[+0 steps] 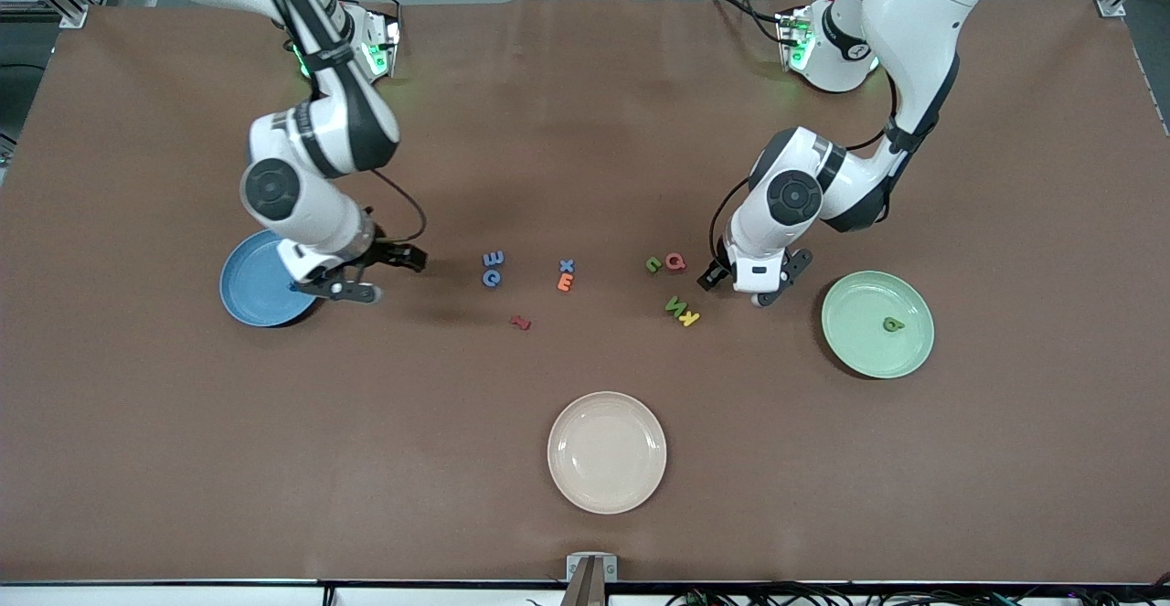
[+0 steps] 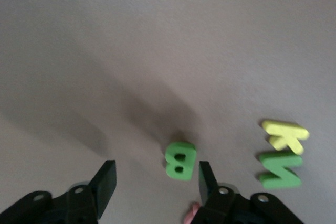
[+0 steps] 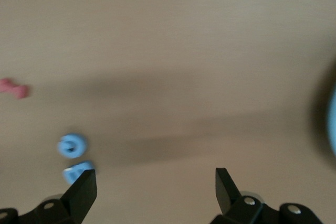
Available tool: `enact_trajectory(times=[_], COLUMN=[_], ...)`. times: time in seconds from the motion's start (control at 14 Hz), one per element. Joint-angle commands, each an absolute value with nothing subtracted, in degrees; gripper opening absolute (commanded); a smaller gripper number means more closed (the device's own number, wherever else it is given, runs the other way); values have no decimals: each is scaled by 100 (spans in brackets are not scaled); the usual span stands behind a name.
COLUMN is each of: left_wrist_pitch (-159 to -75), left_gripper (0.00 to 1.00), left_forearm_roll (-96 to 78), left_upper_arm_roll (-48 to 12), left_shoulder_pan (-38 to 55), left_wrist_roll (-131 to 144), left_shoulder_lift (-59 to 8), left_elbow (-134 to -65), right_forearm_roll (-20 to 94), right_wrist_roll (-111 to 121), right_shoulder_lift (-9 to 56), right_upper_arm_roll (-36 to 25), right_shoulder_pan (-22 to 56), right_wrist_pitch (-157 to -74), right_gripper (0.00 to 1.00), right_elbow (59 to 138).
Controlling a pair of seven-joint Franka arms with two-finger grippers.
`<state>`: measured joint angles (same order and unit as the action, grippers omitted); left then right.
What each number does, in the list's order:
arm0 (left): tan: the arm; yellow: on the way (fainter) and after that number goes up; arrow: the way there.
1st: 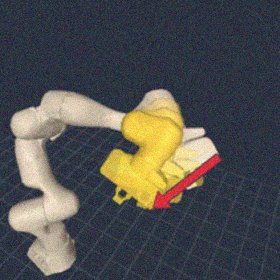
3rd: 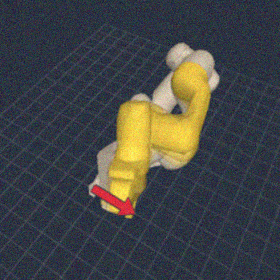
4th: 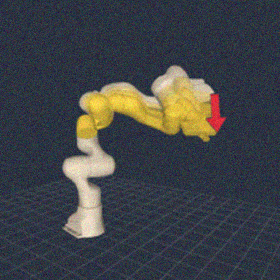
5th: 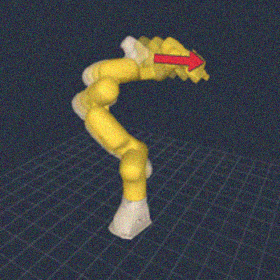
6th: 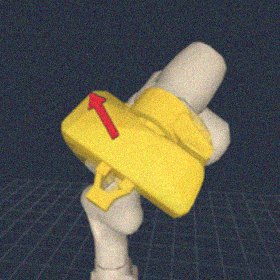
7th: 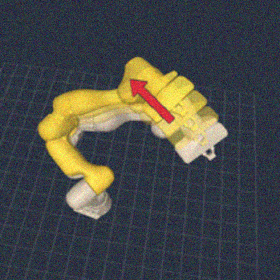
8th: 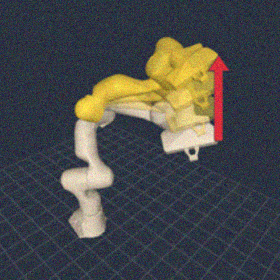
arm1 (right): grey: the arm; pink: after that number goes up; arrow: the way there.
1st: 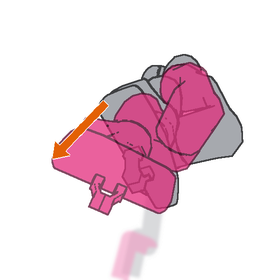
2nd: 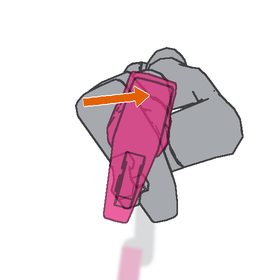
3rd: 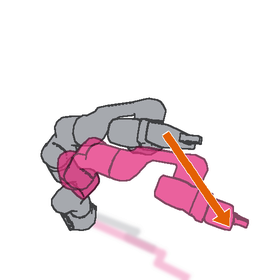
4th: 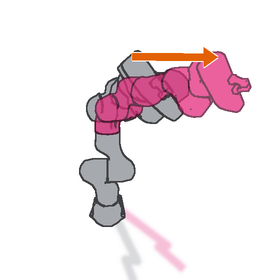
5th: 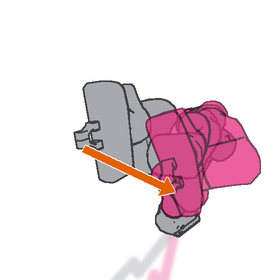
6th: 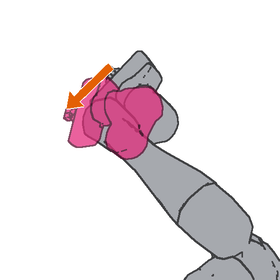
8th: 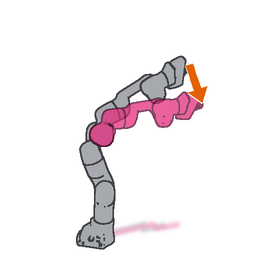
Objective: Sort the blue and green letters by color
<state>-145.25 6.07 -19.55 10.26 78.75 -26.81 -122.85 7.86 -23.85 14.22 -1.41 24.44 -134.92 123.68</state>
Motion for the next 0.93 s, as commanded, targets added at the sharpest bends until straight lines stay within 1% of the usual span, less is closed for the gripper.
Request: enact_trajectory(times=[0.0,0.36,0.57,0.72,0.79,0.86], left_wrist_pitch=[-14634,-14634,-14634,-14677,-14704,-14713], left_gripper=[61,61,61,60,57,45], left_forearm_roll=[1080,1081,1081,1125,1134,1134], left_upper_arm_roll=[-1934,-1960,-1951,-1942,-1942,-1942], left_shoulder_pan=[1055,1072,1212,1213,1195,1187], left_wrist_roll=[8559,8648,8771,8771,8771,8771], left_shoulder_lift=[-2821,-2909,-3014,-3067,-3120,-3138], left_elbow=[-12182,-12042,-11971,-11962,-11953,-11953], right_forearm_roll=[853,861,861,861,887,888], right_wrist_roll=[-2417,-2679,-2804,-2839,-2917,-3057], right_shoulder_lift=[1836,2522,2698,2777,2821,2847], right_upper_arm_roll=[-211,-202,-202,-202,-202,-202], right_shoulder_pan=[2881,3313,3436,3515,3559,3577], right_wrist_pitch=[-14086,-14773,-14845,-14854,-14854,-14845], right_gripper=[100,100,99,93,90,86], right_elbow=[12155,11962,11892,11822,11786,11751])
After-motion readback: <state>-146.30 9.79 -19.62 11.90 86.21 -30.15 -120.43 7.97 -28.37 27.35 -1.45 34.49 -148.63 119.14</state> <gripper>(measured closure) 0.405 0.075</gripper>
